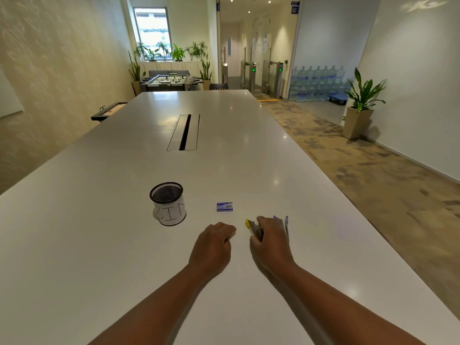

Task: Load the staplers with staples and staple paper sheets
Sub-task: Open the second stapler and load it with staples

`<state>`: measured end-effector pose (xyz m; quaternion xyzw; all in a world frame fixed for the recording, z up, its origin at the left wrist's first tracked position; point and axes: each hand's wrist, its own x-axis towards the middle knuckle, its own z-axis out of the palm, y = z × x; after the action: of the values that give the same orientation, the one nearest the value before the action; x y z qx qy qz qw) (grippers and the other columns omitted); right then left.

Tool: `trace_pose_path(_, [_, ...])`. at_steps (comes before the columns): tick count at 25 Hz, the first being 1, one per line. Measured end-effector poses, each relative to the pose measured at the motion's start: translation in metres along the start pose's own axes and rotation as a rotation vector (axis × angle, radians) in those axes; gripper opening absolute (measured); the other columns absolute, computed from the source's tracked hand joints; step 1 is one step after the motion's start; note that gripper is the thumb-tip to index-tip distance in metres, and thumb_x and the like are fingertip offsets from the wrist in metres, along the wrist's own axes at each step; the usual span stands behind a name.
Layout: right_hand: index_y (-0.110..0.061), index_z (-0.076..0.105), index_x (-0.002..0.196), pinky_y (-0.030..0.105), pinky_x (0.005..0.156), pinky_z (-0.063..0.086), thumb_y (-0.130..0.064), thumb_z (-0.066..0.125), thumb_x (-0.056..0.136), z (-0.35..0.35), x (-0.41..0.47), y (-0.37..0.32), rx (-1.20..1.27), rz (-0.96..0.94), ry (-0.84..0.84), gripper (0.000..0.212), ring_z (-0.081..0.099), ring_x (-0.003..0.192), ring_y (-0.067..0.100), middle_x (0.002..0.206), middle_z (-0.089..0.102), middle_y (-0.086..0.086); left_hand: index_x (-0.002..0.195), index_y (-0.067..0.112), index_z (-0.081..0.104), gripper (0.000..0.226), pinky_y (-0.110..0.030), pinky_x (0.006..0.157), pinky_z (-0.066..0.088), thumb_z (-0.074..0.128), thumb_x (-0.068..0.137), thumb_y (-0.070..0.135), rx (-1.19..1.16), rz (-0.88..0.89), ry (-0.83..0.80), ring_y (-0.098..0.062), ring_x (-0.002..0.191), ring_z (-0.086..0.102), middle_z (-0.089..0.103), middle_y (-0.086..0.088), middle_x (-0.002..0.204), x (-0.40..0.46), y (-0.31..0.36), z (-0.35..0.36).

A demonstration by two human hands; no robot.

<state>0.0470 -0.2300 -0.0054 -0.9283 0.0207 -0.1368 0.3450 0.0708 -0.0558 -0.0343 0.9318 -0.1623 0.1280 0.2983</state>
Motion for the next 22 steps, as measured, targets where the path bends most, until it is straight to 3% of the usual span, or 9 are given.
trace_pose_path(2, [-0.018, 0.062, 0.09, 0.029, 0.073, 0.044, -0.003, 0.061, 0.084, 0.006, -0.003, 0.001, 0.175, 0.029, 0.033, 0.017, 0.056, 0.08, 0.014, 0.085, 0.06, -0.007, 0.131, 0.022, 0.063, 0.039, -0.031, 0.098, 0.05, 0.052, 0.095, 0.017, -0.042, -0.048, 0.03, -0.015, 0.115, 0.06, 0.066, 0.006, 0.128, -0.001, -0.003, -0.001])
trace_pose_path(4, [-0.017, 0.067, 0.111, 0.027, 0.086, 0.052, -0.003, 0.064, 0.088, 0.007, -0.004, -0.005, 0.419, 0.162, 0.025, 0.028, 0.064, 0.093, 0.01, 0.102, 0.066, -0.007, 0.14, 0.02, 0.057, 0.044, -0.03, 0.103, 0.047, 0.053, 0.098, 0.033, -0.046, -0.067, 0.064, -0.016, 0.122, 0.058, 0.063, 0.004, 0.135, -0.002, -0.003, -0.003])
trace_pose_path(6, [-0.016, 0.067, 0.114, 0.028, 0.091, 0.054, -0.003, 0.065, 0.091, 0.008, -0.003, -0.012, 0.675, 0.297, -0.038, 0.027, 0.066, 0.099, 0.01, 0.111, 0.07, -0.003, 0.145, 0.02, 0.052, 0.048, -0.034, 0.106, 0.045, 0.047, 0.102, 0.04, -0.057, -0.097, 0.079, -0.018, 0.125, 0.055, 0.062, 0.002, 0.139, -0.001, -0.003, -0.006])
trace_pose_path(8, [-0.011, 0.069, 0.115, 0.028, 0.086, 0.056, 0.0, 0.063, 0.093, 0.009, -0.001, -0.015, 0.907, 0.368, -0.154, 0.025, 0.069, 0.097, 0.017, 0.111, 0.073, 0.008, 0.146, 0.027, 0.05, 0.047, -0.039, 0.101, 0.047, 0.04, 0.104, 0.045, -0.129, -0.097, 0.061, -0.021, 0.12, 0.059, 0.066, 0.0, 0.131, 0.001, -0.003, -0.009])
trace_pose_path(11, [0.001, 0.07, 0.11, 0.032, 0.077, 0.054, 0.0, 0.056, 0.096, 0.013, 0.001, -0.014, 1.071, 0.307, -0.36, 0.02, 0.062, 0.084, 0.029, 0.097, 0.067, 0.026, 0.128, 0.04, 0.056, 0.032, -0.037, 0.087, 0.052, 0.04, 0.101, 0.046, -0.211, 0.0, 0.056, -0.014, 0.101, 0.064, 0.07, 0.008, 0.111, 0.0, -0.005, -0.012])
trace_pose_path(14, [0.004, 0.065, 0.101, 0.042, 0.078, 0.054, -0.017, 0.063, 0.097, 0.018, 0.001, -0.017, 0.987, 0.216, -0.405, 0.022, 0.054, 0.077, 0.027, 0.083, 0.059, 0.02, 0.112, 0.038, 0.061, 0.016, -0.033, 0.08, 0.053, 0.048, 0.103, 0.033, -0.227, 0.067, 0.022, -0.009, 0.091, 0.061, 0.064, 0.012, 0.1, 0.0, -0.003, -0.013])
trace_pose_path(16, [-0.001, 0.062, 0.091, 0.035, 0.063, 0.052, -0.027, 0.059, 0.101, 0.019, -0.004, -0.023, 0.748, 0.136, -0.311, 0.028, 0.058, 0.063, 0.019, 0.07, 0.062, 0.009, 0.102, 0.033, 0.063, 0.019, -0.035, 0.076, 0.053, 0.044, 0.104, 0.03, -0.218, 0.055, -0.01, -0.008, 0.086, 0.06, 0.062, 0.013, 0.093, -0.001, -0.002, -0.013])
trace_pose_path(18, [-0.005, 0.059, 0.09, 0.034, 0.057, 0.053, -0.035, 0.052, 0.103, 0.019, -0.009, -0.026, 0.646, 0.089, -0.255, 0.034, 0.061, 0.056, 0.016, 0.066, 0.064, 0.002, 0.092, 0.028, 0.06, 0.026, -0.039, 0.071, 0.053, 0.038, 0.106, 0.034, -0.216, 0.018, -0.039, -0.008, 0.08, 0.061, 0.064, 0.011, 0.085, -0.002, -0.002, -0.012])
trace_pose_path(22, [-0.005, 0.058, 0.091, 0.046, 0.059, 0.058, -0.039, 0.045, 0.106, 0.017, -0.016, -0.027, 0.617, 0.049, -0.207, 0.039, 0.063, 0.05, 0.019, 0.067, 0.066, 0.0, 0.091, 0.024, 0.054, 0.035, -0.036, 0.067, 0.056, 0.031, 0.107, 0.044, -0.283, -0.026, -0.075, -0.008, 0.075, 0.066, 0.069, 0.007, 0.079, -0.006, 0.005, -0.014])
